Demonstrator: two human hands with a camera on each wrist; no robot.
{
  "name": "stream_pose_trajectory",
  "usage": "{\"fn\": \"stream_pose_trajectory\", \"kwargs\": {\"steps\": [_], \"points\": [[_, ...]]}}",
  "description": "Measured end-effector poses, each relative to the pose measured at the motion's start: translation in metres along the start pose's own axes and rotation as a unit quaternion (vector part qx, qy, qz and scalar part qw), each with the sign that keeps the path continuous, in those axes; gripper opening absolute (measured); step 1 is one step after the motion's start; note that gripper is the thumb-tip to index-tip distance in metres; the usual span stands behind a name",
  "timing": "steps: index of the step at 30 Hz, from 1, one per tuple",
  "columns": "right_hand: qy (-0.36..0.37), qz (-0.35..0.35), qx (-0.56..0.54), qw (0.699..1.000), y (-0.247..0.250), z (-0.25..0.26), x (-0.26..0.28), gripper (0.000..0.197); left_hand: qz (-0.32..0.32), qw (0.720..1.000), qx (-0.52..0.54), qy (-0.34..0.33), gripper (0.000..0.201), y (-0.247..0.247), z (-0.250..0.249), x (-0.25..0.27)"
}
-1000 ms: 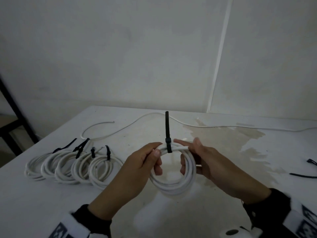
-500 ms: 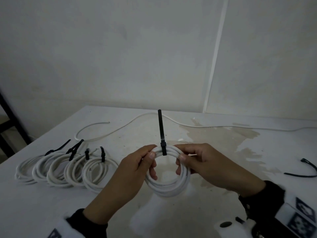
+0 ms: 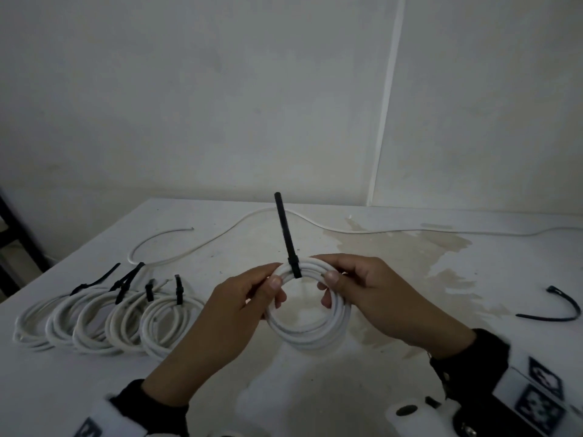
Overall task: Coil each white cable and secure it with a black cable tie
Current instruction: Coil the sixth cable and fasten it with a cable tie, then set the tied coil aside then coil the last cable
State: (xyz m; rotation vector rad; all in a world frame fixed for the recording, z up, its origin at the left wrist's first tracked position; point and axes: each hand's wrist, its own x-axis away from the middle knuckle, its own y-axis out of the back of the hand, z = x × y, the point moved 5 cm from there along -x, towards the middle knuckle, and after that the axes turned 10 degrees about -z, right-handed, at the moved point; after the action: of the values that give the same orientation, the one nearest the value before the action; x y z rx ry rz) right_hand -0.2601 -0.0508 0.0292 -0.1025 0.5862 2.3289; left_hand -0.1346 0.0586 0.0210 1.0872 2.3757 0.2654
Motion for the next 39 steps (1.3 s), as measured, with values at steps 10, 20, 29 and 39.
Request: {"fn": "stream_pose_trajectory", "kwargs": {"steps": [10, 20, 29, 39], "points": [[-0.019, 0.071, 0.126, 0.989, -0.030, -0.015, -0.005, 0.048, -0.025, 0.997, -0.063, 0.039, 0.021, 0.019, 0.021, 0.001], [-0.087, 0.090, 0.216, 0.968, -0.021, -0.041, -0.019, 0.062, 0.002, 0.957, -0.278, 0.081, 0.028, 0.070, 0.061, -0.008], [-0.110, 0.083, 0.274, 0.952, -0.005, -0.066, -0.030, 0.063, -0.002, 0.921, -0.369, 0.123, 0.024, 0.079, 0.078, -0.016], [-0.122, 0.098, 0.294, 0.943, -0.011, -0.083, -0.068, 0.065, -0.080, 0.926, -0.367, 0.036, 0.020, 0.099, 0.035, -0.067]]}}
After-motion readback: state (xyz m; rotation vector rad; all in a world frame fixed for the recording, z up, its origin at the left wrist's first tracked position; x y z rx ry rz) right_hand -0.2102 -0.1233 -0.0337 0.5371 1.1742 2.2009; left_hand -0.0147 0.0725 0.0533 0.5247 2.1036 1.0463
